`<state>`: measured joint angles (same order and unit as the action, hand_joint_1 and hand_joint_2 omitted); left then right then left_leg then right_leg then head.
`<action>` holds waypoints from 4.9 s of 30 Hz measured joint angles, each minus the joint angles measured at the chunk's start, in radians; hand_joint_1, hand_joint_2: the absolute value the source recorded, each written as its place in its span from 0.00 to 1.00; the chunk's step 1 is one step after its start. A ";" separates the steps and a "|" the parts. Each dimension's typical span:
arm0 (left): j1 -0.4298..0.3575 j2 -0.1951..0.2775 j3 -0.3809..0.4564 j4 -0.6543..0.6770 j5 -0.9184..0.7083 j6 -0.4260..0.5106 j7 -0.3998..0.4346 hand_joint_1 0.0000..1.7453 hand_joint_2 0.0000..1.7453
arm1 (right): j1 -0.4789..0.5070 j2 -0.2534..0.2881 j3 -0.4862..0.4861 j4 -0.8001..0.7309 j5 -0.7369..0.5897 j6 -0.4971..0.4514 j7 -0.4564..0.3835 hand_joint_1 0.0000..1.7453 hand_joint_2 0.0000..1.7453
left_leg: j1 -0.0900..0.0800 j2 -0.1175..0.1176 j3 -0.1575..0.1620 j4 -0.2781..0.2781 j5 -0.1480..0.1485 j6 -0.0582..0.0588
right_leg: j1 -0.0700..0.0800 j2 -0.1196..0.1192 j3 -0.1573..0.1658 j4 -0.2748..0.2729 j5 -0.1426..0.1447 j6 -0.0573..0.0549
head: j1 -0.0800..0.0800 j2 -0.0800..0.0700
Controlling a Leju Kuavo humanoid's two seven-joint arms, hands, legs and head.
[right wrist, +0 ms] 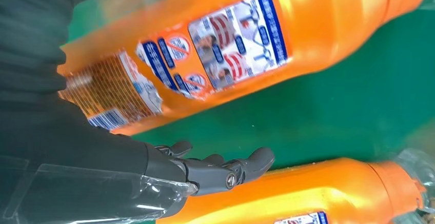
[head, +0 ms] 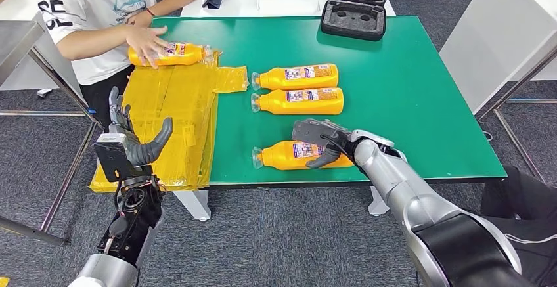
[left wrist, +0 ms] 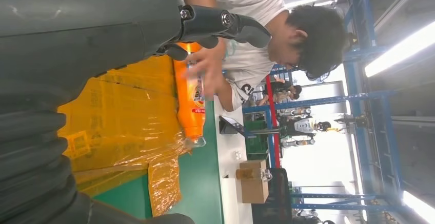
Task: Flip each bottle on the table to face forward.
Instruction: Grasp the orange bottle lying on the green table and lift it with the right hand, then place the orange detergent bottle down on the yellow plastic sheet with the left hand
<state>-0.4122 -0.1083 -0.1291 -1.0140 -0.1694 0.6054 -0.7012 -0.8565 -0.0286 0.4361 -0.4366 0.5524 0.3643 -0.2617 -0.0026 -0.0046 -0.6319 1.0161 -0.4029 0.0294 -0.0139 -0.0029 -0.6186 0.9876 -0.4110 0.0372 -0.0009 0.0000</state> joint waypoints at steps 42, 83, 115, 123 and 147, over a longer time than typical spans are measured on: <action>0.011 0.003 0.000 0.018 0.023 0.010 0.018 0.00 1.00 | -0.005 -0.096 0.087 0.058 0.017 0.021 0.101 0.00 1.00 | 0.000 0.000 0.000 0.000 0.000 0.000 | 0.000 0.000 0.000 0.000 0.000 0.000 | 0.000 0.000; 0.015 -0.004 -0.001 0.098 0.052 0.001 0.004 0.00 1.00 | 0.025 -0.104 0.084 0.072 -0.012 -0.075 0.043 0.98 1.00 | 0.000 0.000 0.001 0.000 0.000 0.000 | 0.000 0.000 0.001 0.000 0.000 0.000 | 0.000 0.000; 0.201 0.011 0.001 -0.207 0.353 -0.489 0.114 0.00 1.00 | 0.289 0.074 -0.154 -0.377 -0.311 -0.342 -0.418 0.99 1.00 | 0.001 0.000 0.000 0.000 0.000 0.000 | 0.001 0.001 0.000 0.000 0.000 0.000 | 0.000 0.000; 0.207 0.012 0.001 -0.222 0.354 -0.491 0.115 0.00 1.00 | 0.298 0.080 -0.156 -0.377 -0.311 -0.341 -0.418 0.99 1.00 | 0.000 0.000 0.000 0.000 0.000 0.000 | 0.000 0.001 0.000 0.000 0.000 0.000 | 0.000 0.000; 0.217 0.002 -0.156 -0.310 0.042 -0.504 0.166 0.00 1.00 | 0.415 0.183 -0.119 -0.333 -0.346 -0.280 -0.434 0.97 1.00 | 0.000 0.000 0.000 0.000 0.000 0.000 | 0.000 0.001 -0.001 -0.001 0.000 -0.001 | 0.000 0.000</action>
<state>-0.1947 -0.1067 -0.2846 -1.3237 -0.1274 0.1010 -0.5352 -0.4413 0.1546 0.3174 -0.7694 0.2065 0.0842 -0.6958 -0.0022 -0.0042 -0.6324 1.0156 -0.4032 0.0292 -0.0137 -0.0023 -0.6195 0.9870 -0.4114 0.0365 -0.0008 0.0000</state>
